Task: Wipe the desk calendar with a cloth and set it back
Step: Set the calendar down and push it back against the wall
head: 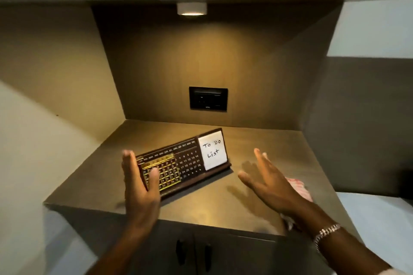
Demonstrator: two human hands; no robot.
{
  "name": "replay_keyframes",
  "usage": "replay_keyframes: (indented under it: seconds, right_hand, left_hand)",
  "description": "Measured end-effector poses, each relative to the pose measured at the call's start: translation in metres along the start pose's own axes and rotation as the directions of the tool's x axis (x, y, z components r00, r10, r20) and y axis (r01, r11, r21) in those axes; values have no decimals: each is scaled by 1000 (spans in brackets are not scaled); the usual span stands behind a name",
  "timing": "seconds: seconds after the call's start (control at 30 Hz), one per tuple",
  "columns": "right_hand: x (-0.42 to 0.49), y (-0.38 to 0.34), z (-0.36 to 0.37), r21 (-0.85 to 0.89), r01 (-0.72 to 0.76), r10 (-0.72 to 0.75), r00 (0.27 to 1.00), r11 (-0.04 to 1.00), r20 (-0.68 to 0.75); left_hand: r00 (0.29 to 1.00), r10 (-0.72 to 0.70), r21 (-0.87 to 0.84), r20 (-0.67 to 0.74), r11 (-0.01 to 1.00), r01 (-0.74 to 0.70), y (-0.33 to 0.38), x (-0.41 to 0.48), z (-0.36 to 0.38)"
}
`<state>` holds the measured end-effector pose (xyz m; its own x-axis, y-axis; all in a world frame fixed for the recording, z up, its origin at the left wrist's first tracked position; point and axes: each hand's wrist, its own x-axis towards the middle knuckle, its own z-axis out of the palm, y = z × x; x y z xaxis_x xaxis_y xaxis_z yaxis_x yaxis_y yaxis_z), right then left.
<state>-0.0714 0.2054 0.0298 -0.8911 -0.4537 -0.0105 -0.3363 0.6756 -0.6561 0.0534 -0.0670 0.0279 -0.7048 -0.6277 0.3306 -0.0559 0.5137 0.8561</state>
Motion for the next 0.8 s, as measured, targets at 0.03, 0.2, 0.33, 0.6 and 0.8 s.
replay_keyframes:
  seconds: [0.03, 0.2, 0.33, 0.6, 0.8]
  right_hand:
    - [11, -11, 6, 116, -15, 15, 1000, 993, 5]
    - [64, -33, 36, 495, -178, 167, 984, 851, 66]
    - [82, -29, 51, 601, -165, 160, 985, 782, 62]
    - [138, -33, 33, 679, -106, 293, 942, 726, -166]
    - [179, -22, 39, 679, -142, 414, 874, 721, -256]
  left_hand:
    - [985, -171, -94, 8, 981, 171, -5, -10, 2]
    - [860, -496, -345, 124, 791, 506, -20, -16, 18]
    - [860, -467, -312, 206, 802, 510, -33, 11, 19]
    - [866, -236, -382, 440, 824, 418, -27, 159, 54]
    - [800, -161, -352, 578, 835, 422, -53, 225, 105]
